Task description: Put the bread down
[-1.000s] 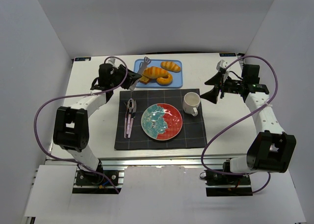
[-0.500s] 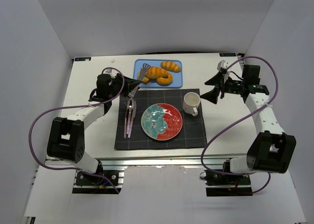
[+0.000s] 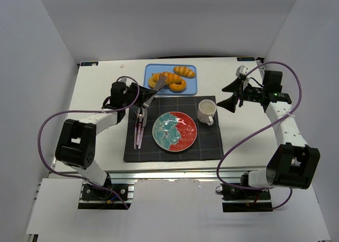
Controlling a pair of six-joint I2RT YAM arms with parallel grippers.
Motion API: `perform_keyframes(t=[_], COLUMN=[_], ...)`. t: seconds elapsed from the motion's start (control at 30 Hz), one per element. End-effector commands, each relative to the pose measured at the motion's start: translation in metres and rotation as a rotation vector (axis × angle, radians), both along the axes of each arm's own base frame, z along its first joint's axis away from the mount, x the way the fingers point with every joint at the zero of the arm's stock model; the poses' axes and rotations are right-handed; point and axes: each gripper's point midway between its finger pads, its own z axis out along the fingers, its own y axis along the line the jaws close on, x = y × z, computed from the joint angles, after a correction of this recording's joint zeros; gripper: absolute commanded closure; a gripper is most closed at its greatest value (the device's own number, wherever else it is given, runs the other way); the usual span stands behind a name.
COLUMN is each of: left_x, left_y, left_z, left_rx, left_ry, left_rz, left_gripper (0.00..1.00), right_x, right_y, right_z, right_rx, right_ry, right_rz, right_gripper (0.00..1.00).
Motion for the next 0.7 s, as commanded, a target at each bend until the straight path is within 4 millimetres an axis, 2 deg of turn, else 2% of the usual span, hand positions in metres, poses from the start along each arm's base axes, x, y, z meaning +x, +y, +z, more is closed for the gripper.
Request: perform_keyframes(t=[0.0, 0.67], left_x=[0.009, 0.019], left_y=[-0.003, -0.007], left_z=[0.020, 0.009], left_rx=[-0.011, -0.030], left_ry=[-0.051, -0.014], left_rz=[0.011, 0.028], left_gripper=[0.49, 0.44], right_x=[-0.004, -0.002], right_y=[0.000, -0.002], right_z=[0.014, 0.012], right_rx=[0.018, 0.028], right_ry=[-0.049, -0.046], right_rz=[0.016, 0.017], right_gripper=[0.13, 0.13])
